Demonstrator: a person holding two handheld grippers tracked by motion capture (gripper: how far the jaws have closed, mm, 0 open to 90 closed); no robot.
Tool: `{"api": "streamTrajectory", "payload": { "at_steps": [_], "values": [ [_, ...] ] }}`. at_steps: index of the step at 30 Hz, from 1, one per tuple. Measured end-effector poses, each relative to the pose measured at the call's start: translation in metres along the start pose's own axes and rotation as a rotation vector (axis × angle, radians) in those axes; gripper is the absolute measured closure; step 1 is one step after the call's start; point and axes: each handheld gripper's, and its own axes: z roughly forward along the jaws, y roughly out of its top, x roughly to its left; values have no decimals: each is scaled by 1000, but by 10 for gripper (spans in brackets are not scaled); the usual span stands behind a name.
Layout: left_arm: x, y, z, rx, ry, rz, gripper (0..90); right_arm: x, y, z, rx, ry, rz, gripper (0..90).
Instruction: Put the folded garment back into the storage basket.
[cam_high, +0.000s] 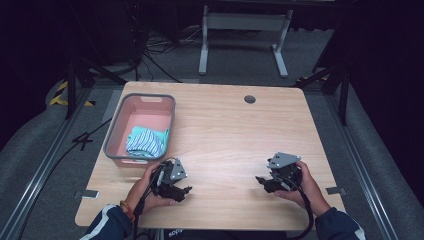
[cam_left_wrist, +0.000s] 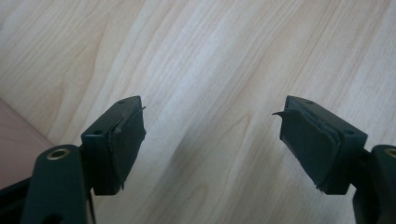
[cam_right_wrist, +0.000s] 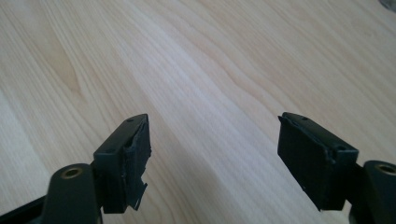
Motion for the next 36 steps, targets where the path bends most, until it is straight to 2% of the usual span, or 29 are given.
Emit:
{"api": "streamTrajectory", "payload": {
  "at_steps": [2,3,6,9,11,13,16,18,19,22,36],
  "values": [
    [0,-5,0,-6,-12,1,221,-2,-9,-2,-8,-14,3,261],
    [0,-8,0,-6,-13,-2,221,-4,-17,-4,-15,-8,29,261],
    [2,-15,0,-17,-29,-19,217,-6,-27,-6,-25,-23,52,261],
    [5,-27,0,-24,-41,-53,211,-13,-51,-8,-31,-18,105,261],
    [9,-33,-1,-36,-62,-84,204,-16,-60,-10,-36,-21,124,262],
    [11,-41,-3,-56,-83,-117,200,-19,-70,-11,-50,-19,162,264],
    [12,-47,-4,-77,-81,-140,162,-21,-76,-11,-56,-22,175,263],
    [14,-55,-5,-106,-65,-156,149,-23,-87,-11,-86,4,219,252],
    [15,-57,-5,-120,-66,-158,147,-24,-89,-11,-95,7,229,240],
    [16,-59,-6,-117,-57,-167,148,-27,-92,-10,-100,16,262,201],
    [17,-58,-5,-118,-59,-166,136,-26,-94,-12,-98,14,261,199]
  ]
}}
